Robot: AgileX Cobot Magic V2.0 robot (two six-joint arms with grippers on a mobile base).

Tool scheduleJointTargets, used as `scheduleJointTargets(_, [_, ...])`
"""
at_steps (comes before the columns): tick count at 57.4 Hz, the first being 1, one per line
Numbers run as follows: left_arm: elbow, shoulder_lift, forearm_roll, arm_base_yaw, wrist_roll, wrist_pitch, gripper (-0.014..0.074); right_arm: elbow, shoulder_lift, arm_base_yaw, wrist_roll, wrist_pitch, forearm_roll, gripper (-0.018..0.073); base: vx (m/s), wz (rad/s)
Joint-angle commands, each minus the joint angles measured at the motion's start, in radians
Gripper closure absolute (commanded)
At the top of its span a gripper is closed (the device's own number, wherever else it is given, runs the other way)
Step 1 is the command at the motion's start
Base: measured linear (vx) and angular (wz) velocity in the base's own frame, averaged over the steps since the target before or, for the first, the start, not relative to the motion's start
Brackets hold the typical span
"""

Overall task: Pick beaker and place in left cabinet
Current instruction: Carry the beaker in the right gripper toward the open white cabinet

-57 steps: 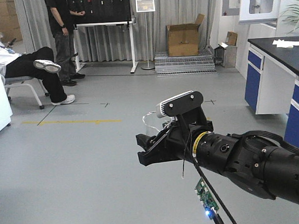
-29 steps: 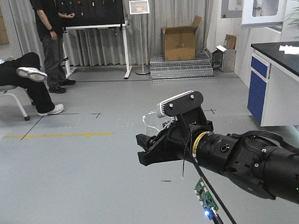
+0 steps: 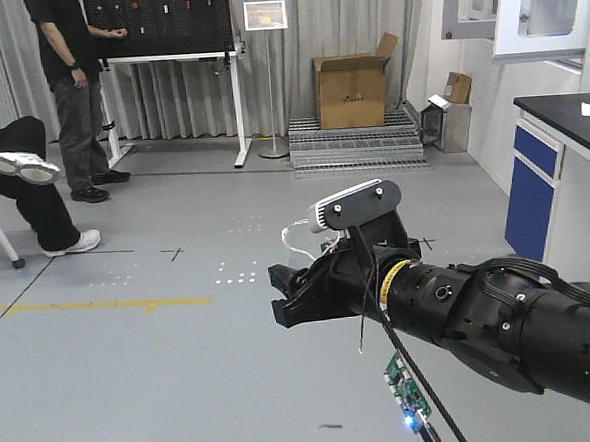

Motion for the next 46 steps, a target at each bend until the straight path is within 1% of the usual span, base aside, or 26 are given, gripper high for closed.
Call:
scheduleJointTargets(1, [-0.026, -0.011, -0.005, -0.006, -0.002, -0.084, 0.0603, -0.035, -0.048, -0.003, -0.004, -0.067, 0.001, 0.0351, 0.62, -0.03])
scheduleJointTargets(46, [-0.026, -0.011, -0.005, -0.006, -0.002, -0.084, 0.0603, -0.035, -0.042, -0.003, -0.004, -0.059, 0.001, 0.0351, 0.66, -0.01])
